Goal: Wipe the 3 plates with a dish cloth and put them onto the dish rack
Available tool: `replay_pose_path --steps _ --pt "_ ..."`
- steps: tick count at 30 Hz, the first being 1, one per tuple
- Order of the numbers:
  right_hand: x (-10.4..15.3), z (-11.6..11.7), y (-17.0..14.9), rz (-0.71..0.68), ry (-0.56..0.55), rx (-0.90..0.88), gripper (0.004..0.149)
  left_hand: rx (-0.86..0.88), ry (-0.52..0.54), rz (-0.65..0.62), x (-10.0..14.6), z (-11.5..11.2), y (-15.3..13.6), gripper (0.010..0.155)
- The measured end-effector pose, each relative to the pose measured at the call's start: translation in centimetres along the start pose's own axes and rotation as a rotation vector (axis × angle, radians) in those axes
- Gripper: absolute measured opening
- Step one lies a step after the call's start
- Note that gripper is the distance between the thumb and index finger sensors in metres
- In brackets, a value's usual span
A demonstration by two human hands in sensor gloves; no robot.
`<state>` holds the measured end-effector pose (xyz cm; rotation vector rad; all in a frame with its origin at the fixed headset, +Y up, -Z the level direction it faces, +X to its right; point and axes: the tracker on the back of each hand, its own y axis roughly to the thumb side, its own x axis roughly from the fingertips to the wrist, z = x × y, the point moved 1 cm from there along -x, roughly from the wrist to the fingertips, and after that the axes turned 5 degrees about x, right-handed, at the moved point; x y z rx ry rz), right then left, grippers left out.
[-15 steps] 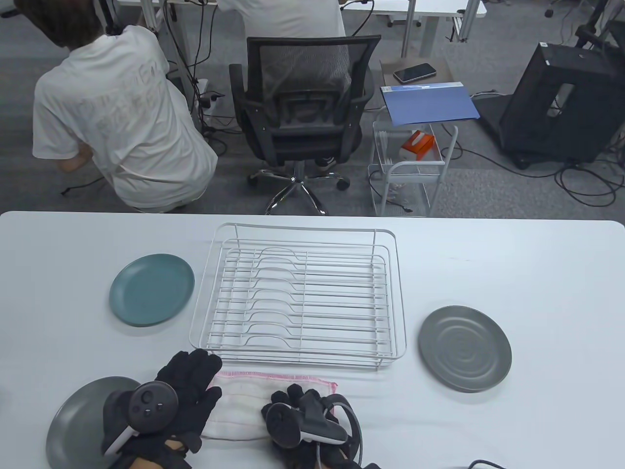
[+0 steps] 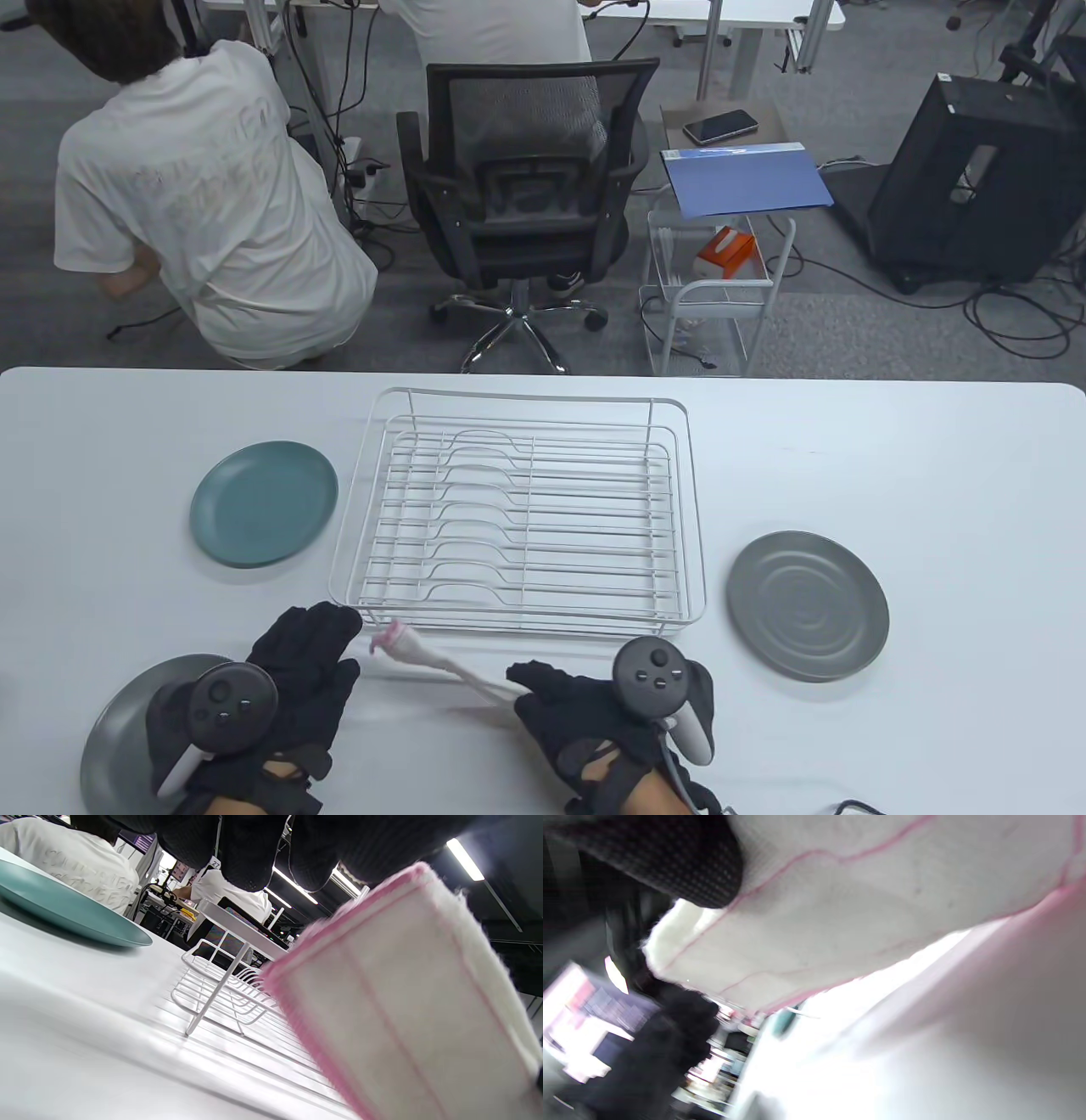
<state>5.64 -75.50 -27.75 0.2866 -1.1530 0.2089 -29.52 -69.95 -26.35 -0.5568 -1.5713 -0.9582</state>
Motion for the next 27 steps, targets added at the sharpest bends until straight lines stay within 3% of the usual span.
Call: replay_pose_path --steps 3,5,12,16,21,24,27 --pt "-0.1 -0.5 -0.7 -0.036 0.024 -0.347 0.054 -0.011 -0.042 0.005 -0.3 -0.8 0.1 0.057" --pt "-0.3 -0.8 -0.6 -0.071 -0.005 -0.437 0.054 -0.014 -0.070 0.016 -0.4 -1.3 0.0 0.057" --pt "-0.1 -0.9 -0.3 -0.093 0.003 -0.490 0.054 -0.024 -0.097 0.040 -0.7 -1.7 -0.6 0.058" --pt "-0.1 -1.0 -0.2 -0.101 -0.001 -0.523 0.054 -0.033 -0.069 0.111 -0.7 -0.2 -2.1 0.057" --pt "0.0 -1.1 -0.2 -0.117 -0.010 -0.540 0.054 -0.070 -0.011 0.356 -0.6 3.7 -5.9 0.059" --pt "0.0 -1.2 0.0 -0.129 -0.005 -0.552 0.054 -0.158 -0.058 0.538 -0.3 5.7 -9.1 0.062" --pt "0.0 -1.0 -0.1 -0.125 0.001 -0.554 0.054 -0.168 0.040 0.713 1.0 6.8 -12.9 0.063"
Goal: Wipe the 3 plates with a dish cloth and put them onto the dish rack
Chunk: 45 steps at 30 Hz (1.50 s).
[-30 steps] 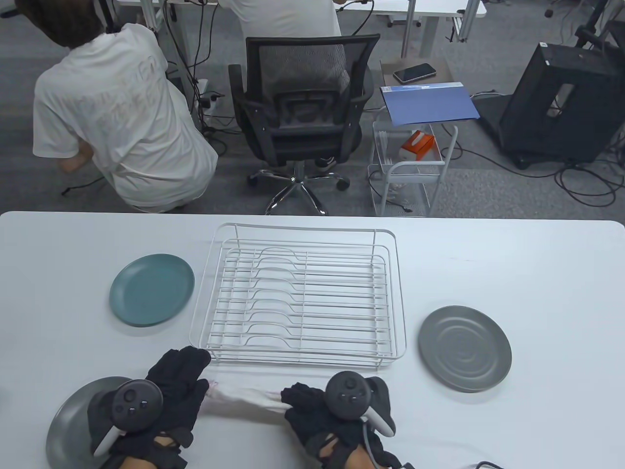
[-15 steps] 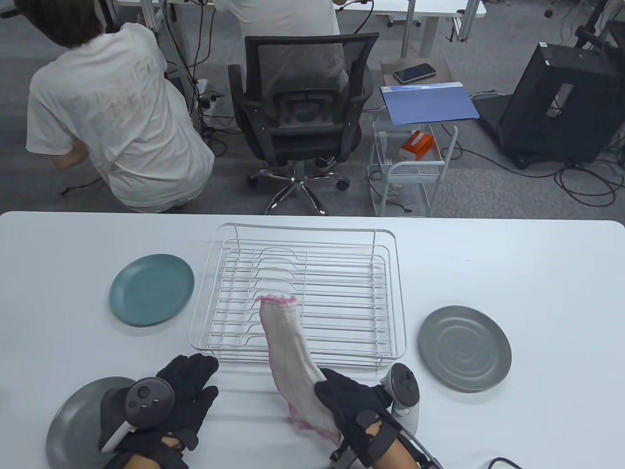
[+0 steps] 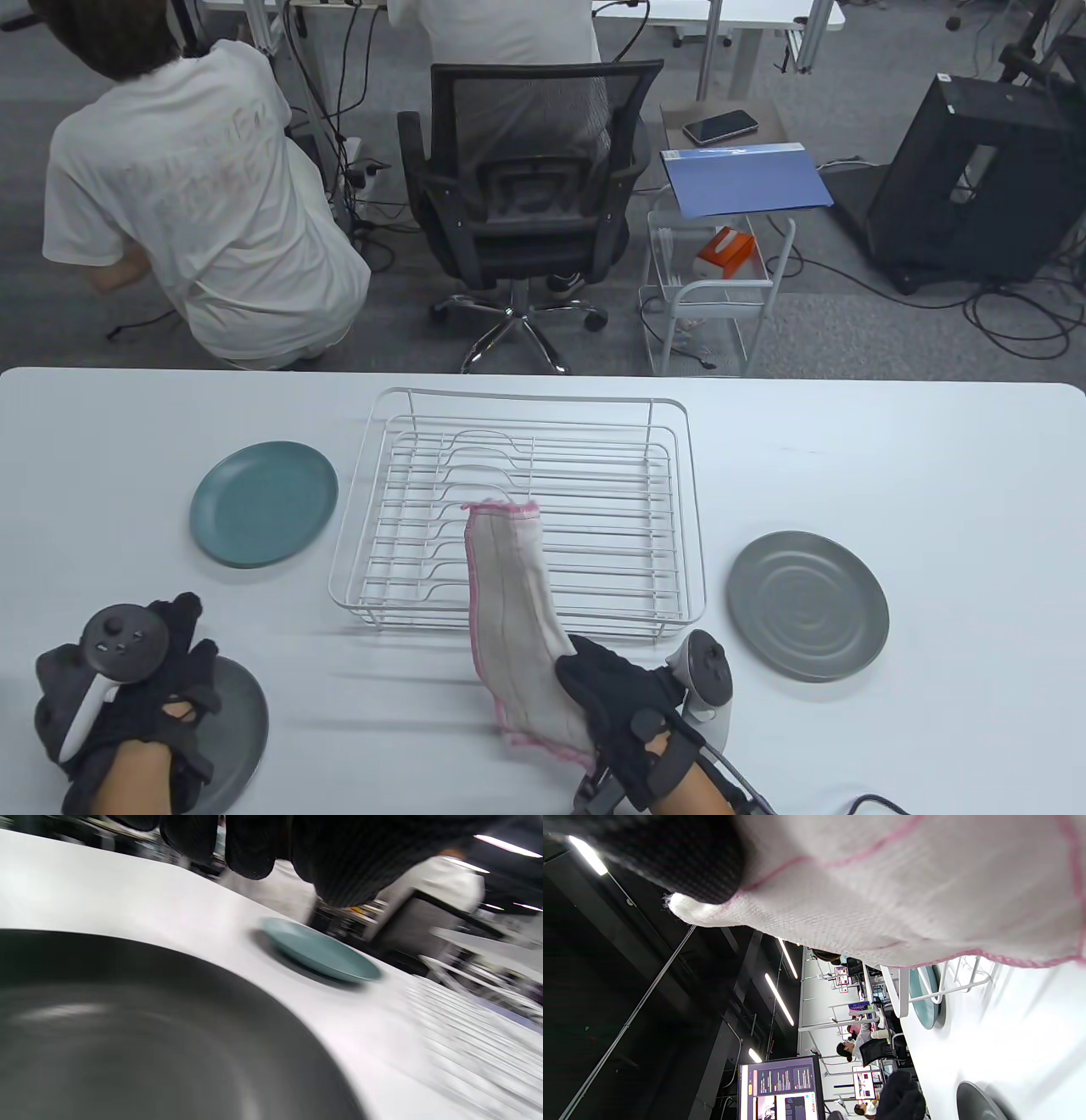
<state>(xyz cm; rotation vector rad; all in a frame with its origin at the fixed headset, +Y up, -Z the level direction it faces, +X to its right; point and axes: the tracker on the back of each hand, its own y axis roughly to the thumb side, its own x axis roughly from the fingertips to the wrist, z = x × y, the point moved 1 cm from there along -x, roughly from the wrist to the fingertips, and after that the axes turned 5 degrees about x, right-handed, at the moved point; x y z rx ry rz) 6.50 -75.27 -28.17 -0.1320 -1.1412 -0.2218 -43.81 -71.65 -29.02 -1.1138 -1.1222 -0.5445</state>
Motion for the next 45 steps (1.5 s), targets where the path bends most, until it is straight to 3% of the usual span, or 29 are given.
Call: replay_pose_path --steps 4,11,22,26,31,36,45 --pt "0.1 0.2 -0.3 0.018 0.012 0.009 0.054 -0.005 -0.118 0.170 -1.4 -0.8 -3.0 0.068" --pt "0.0 0.5 -0.8 0.047 0.033 0.002 0.054 -0.022 -0.161 0.261 -2.2 -2.1 -4.4 0.070" --pt "0.1 0.4 -0.9 0.085 0.042 0.007 0.054 -0.082 -0.108 0.270 -2.4 -2.2 -4.3 0.064" --pt "0.2 0.4 -0.9 0.088 0.039 0.007 0.054 -0.059 -0.028 0.270 -2.5 -1.7 -4.7 0.064" --pt "0.1 0.2 -0.9 0.089 0.038 0.003 0.054 -0.025 -0.111 0.309 -2.8 -2.4 -5.6 0.061" --pt "0.2 0.2 -1.0 0.098 0.043 0.001 0.054 -0.096 -0.042 0.301 -2.8 -2.1 -4.9 0.047" --pt "0.2 0.2 -0.9 0.099 0.044 0.012 0.054 0.053 -0.139 0.122 -1.7 -1.0 -2.6 0.046"
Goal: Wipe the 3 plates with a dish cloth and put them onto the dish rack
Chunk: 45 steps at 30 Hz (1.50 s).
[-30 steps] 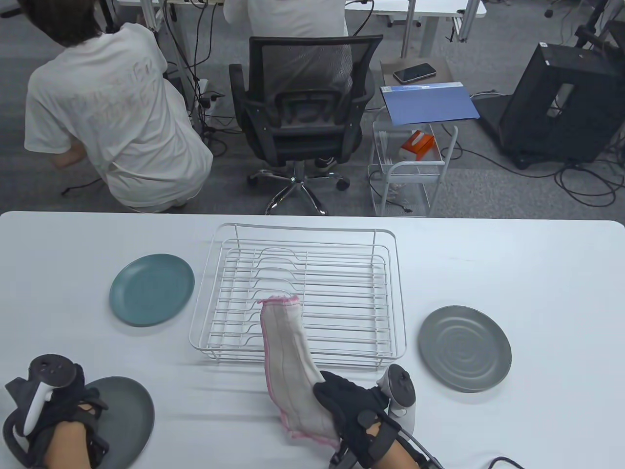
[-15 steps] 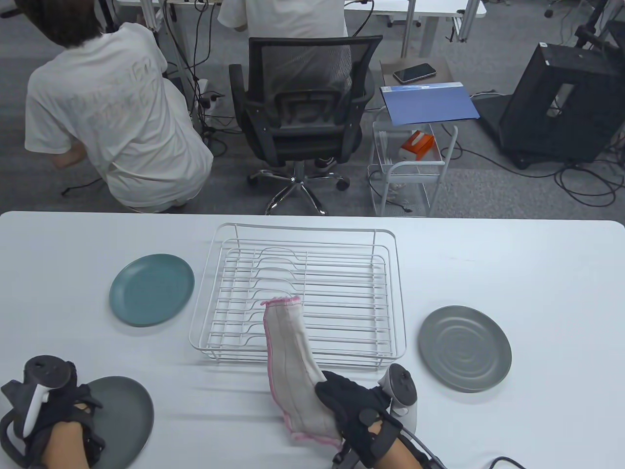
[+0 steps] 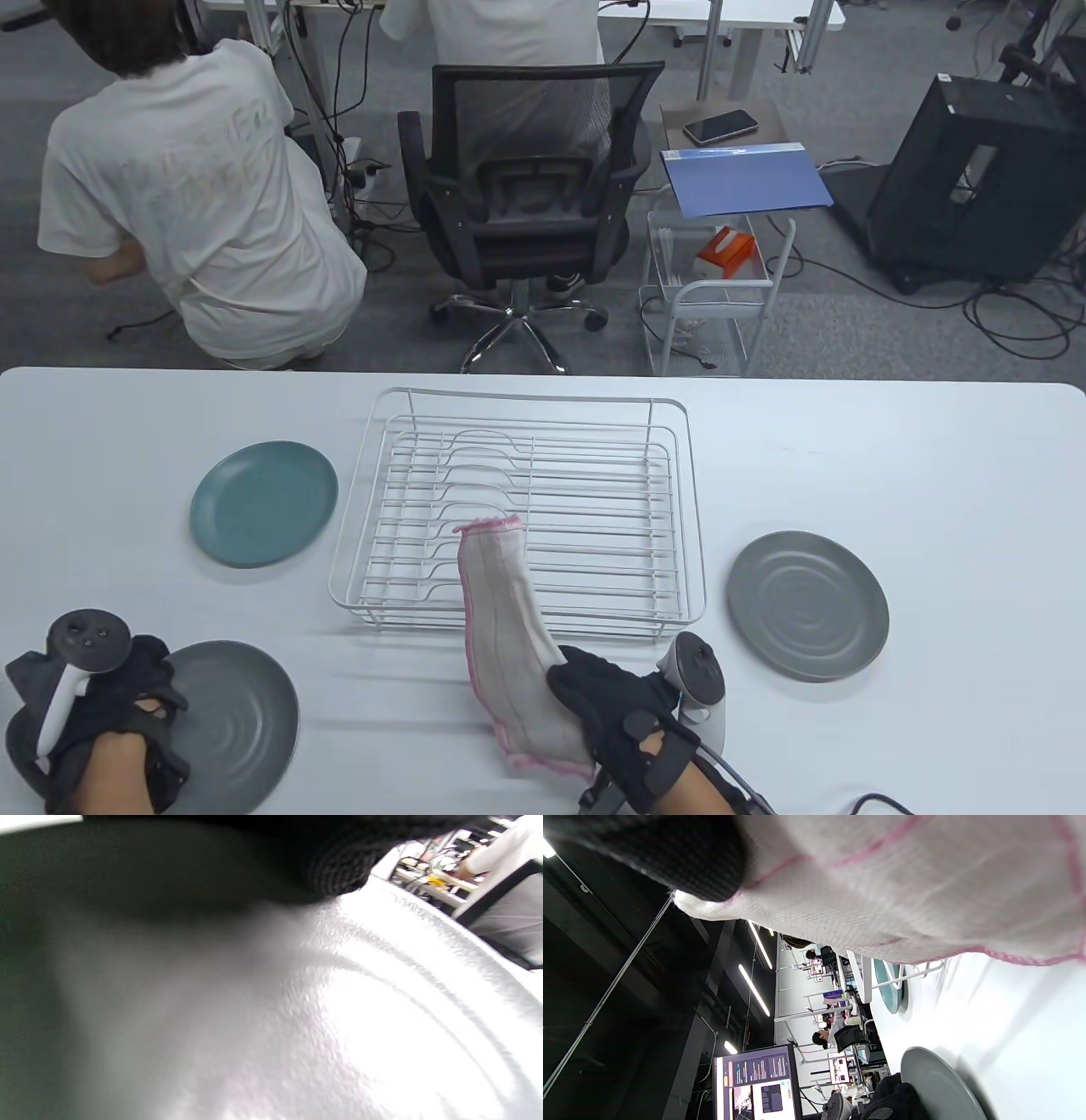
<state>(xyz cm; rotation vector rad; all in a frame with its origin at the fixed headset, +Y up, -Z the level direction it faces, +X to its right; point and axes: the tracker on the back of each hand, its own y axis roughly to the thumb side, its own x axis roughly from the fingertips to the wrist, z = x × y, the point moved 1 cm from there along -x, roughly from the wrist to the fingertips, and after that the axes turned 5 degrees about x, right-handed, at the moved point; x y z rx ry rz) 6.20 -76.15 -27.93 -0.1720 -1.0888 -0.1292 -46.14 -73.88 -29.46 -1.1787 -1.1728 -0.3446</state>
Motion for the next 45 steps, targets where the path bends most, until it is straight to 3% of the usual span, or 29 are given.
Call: replay_pose_path --steps 11,15,23,25,28,32,34,38,45 --pt "0.5 0.1 1.8 -0.138 -0.093 0.140 0.053 0.413 0.002 -0.356 3.9 1.9 3.8 0.046" --pt "0.9 0.2 2.4 -0.186 -0.136 0.140 0.053 0.442 0.031 -0.429 5.7 2.8 4.7 0.046" --pt "1.8 0.8 3.6 -0.272 -0.252 0.275 0.052 0.596 -0.140 -0.485 7.8 -1.4 9.6 0.047" --pt "2.1 1.2 4.3 -0.317 -0.276 0.351 0.052 0.562 -0.130 -0.465 8.2 -3.0 10.8 0.050" --pt "2.7 2.2 5.1 -0.375 -0.297 0.490 0.052 0.581 -0.199 -0.462 8.9 -5.1 12.3 0.056" --pt "3.5 3.3 6.2 -0.462 -0.345 0.662 0.052 0.581 -0.194 -0.490 9.4 -6.4 12.8 0.063" --pt "3.8 4.2 7.0 -0.517 -0.355 0.845 0.052 0.640 -0.233 -0.487 9.5 -6.7 12.6 0.064" --pt "3.5 6.5 6.8 -0.429 -0.208 1.137 0.052 0.759 -0.316 -0.477 9.5 -7.6 12.1 0.069" --pt "2.3 8.9 4.7 -0.172 -0.145 1.450 0.053 0.795 -0.395 -0.538 9.5 -8.5 12.7 0.067"
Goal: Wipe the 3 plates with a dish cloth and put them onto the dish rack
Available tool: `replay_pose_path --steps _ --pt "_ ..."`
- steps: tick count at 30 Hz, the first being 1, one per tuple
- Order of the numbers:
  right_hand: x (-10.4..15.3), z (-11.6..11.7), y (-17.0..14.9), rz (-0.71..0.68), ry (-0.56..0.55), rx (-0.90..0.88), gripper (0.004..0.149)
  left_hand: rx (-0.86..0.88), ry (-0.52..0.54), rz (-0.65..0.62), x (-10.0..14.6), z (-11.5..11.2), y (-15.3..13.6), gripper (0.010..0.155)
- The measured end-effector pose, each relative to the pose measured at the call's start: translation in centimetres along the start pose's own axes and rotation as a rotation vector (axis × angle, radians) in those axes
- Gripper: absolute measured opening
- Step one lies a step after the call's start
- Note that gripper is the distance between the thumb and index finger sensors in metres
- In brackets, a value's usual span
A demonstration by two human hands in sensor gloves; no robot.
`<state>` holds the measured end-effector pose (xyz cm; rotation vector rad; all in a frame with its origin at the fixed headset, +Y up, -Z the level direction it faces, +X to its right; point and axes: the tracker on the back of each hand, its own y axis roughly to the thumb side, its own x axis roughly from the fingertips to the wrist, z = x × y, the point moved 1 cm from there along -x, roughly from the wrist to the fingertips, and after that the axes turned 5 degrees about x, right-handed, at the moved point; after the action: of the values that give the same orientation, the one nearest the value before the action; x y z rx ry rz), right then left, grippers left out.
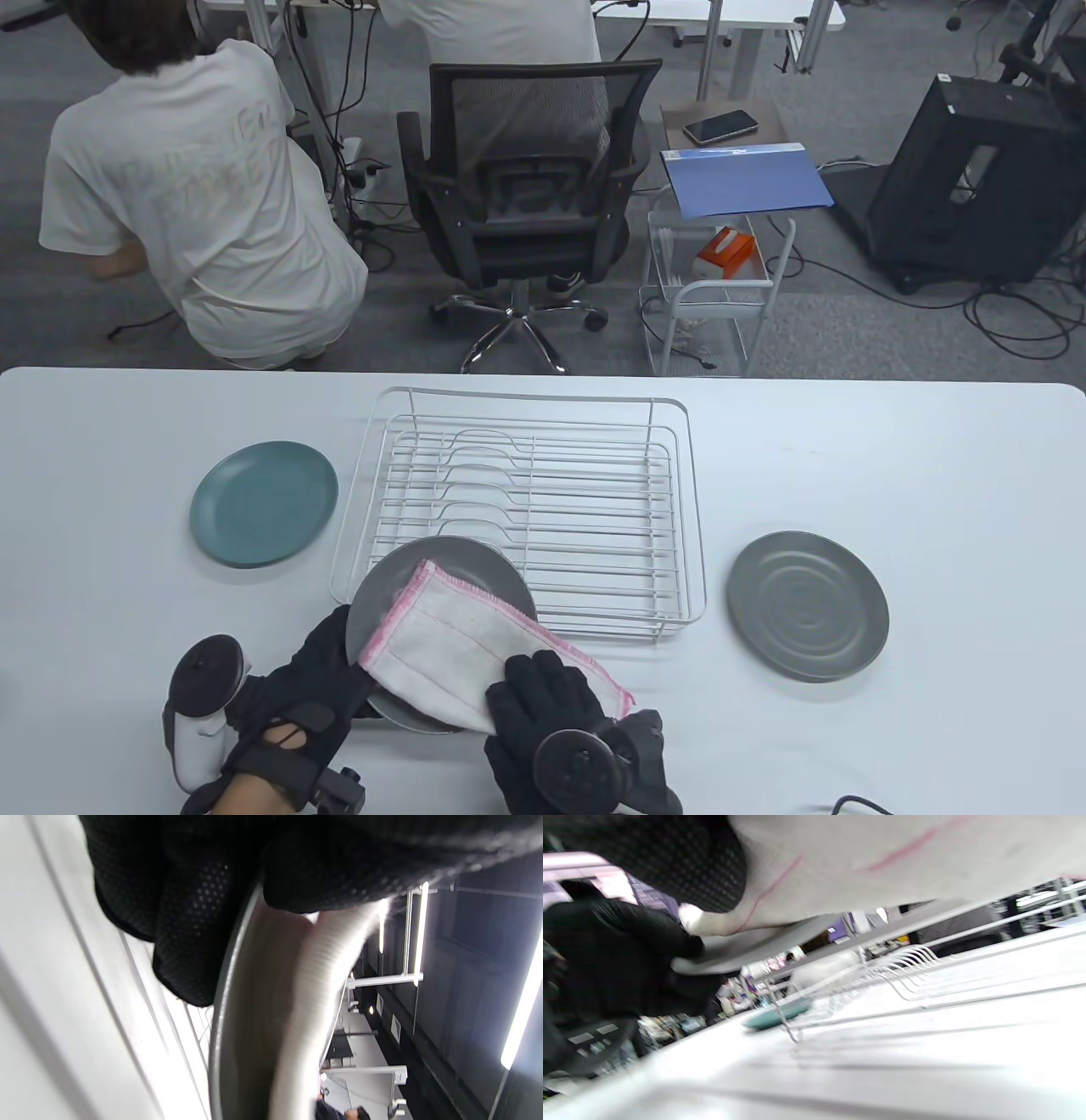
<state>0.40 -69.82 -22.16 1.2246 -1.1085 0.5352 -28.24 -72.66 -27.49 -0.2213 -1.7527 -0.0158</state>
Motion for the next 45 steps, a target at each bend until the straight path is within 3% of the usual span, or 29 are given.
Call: replay_pose_path --steps 9,11,15,18,22,25,29,32,36,40,45 --pt "-2.1 1.6 -1.0 0.221 0.099 0.057 0.053 -0.039 -0.180 -0.047 -0.3 -2.8 0.2 0.068" --pt "-2.7 1.4 -1.1 0.254 0.098 0.009 0.053 -0.072 -0.259 -0.099 -0.4 -3.1 0.6 0.072" --pt "-3.8 0.4 -0.8 0.298 0.034 -0.053 0.054 -0.033 -0.291 -0.136 -0.2 -3.3 0.7 0.076" --pt "-4.5 -0.3 -0.8 0.287 -0.039 -0.084 0.054 -0.021 -0.328 -0.142 -0.1 -3.7 0.6 0.077" --pt "-4.9 0.1 -0.3 0.156 -0.158 -0.296 0.055 -0.011 -0.414 -0.109 -0.3 -5.1 0.0 0.078" --pt "-4.9 0.6 0.4 0.062 -0.123 -0.418 0.054 -0.017 -0.447 -0.098 -0.5 -5.8 -0.3 0.078" --pt "-4.6 1.4 0.5 -0.049 -0.032 -0.557 0.053 -0.036 -0.439 -0.096 -0.6 -5.9 -0.5 0.079" --pt "-4.1 2.7 0.4 -0.129 0.073 -0.783 0.052 -0.058 -0.398 -0.118 -0.6 -5.5 -0.3 0.079" --pt "-3.9 3.5 -0.3 -0.128 0.177 -0.969 0.053 -0.063 -0.331 -0.156 -0.4 -4.4 0.0 0.079" --pt "-3.8 3.5 -1.0 -0.096 0.223 -0.971 0.052 -0.019 -0.278 -0.183 -0.3 -3.4 0.1 0.077" --pt "-3.6 3.1 -1.8 -0.017 0.253 -0.739 0.052 -0.047 -0.245 -0.187 -0.2 -3.2 0.2 0.076"
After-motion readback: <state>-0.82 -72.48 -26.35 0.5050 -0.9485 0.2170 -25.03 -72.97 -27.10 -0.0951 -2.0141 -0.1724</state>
